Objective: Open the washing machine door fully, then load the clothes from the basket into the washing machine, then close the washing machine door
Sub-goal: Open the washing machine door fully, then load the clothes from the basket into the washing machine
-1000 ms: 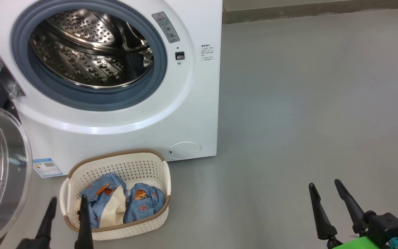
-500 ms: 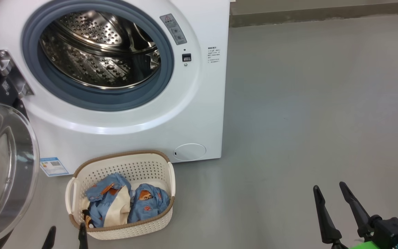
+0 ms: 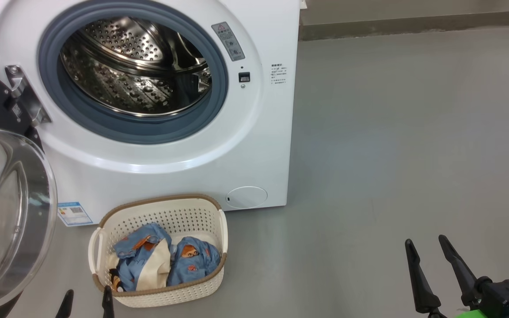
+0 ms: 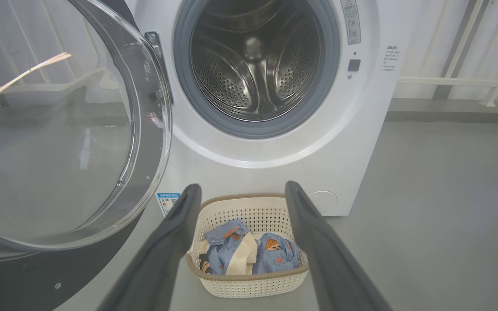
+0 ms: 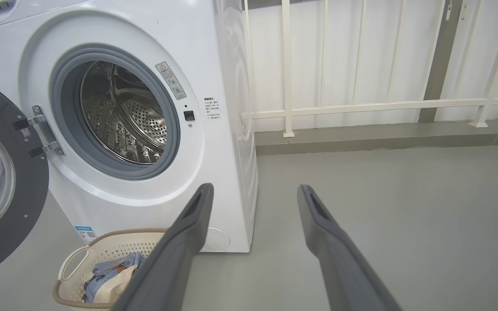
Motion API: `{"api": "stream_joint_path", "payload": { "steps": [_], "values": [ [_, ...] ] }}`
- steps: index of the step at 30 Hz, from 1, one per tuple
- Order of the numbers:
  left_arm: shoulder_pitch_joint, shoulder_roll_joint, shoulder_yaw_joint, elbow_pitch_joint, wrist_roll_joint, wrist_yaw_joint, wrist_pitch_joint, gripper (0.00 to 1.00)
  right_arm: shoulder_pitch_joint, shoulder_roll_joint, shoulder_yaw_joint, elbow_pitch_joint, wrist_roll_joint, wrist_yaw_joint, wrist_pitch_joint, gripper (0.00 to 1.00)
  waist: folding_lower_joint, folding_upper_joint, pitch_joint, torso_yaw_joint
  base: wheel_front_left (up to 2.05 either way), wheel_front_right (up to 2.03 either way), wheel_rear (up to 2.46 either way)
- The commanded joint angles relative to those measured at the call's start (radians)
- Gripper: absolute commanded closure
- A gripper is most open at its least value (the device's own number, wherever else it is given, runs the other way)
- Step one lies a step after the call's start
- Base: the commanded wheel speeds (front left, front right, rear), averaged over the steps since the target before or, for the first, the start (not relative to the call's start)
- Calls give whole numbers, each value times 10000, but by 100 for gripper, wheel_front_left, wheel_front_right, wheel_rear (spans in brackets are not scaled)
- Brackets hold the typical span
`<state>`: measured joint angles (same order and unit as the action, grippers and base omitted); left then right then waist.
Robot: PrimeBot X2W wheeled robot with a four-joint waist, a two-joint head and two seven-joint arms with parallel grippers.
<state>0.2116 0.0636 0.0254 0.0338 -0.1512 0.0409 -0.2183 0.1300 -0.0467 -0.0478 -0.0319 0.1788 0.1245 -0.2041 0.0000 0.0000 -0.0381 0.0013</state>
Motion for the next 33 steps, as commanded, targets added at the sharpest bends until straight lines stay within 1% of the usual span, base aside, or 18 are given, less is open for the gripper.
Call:
{"api": "stream_joint_path", "payload": {
  "steps": [1,5,18,33],
  "values": [
    [-143,145,291,-265,-39,78,106,0,-117,-57,201,-200,-36,62,-40,0,0,0,20,7,0,0,0],
    [-189,147,236,-341,-44,165,144,0,-142,-54,198,-186,-44,62,-49,0,0,0,57,19,0,0,0],
    [-316,236,114,-722,-36,257,145,0,-206,-45,112,-42,-95,62,-96,0,0,0,123,30,0,0,0],
    [-429,283,-4,-662,-52,380,132,0,-286,-38,188,90,-44,62,-117,0,0,0,231,54,0,0,0]
  ]
}}
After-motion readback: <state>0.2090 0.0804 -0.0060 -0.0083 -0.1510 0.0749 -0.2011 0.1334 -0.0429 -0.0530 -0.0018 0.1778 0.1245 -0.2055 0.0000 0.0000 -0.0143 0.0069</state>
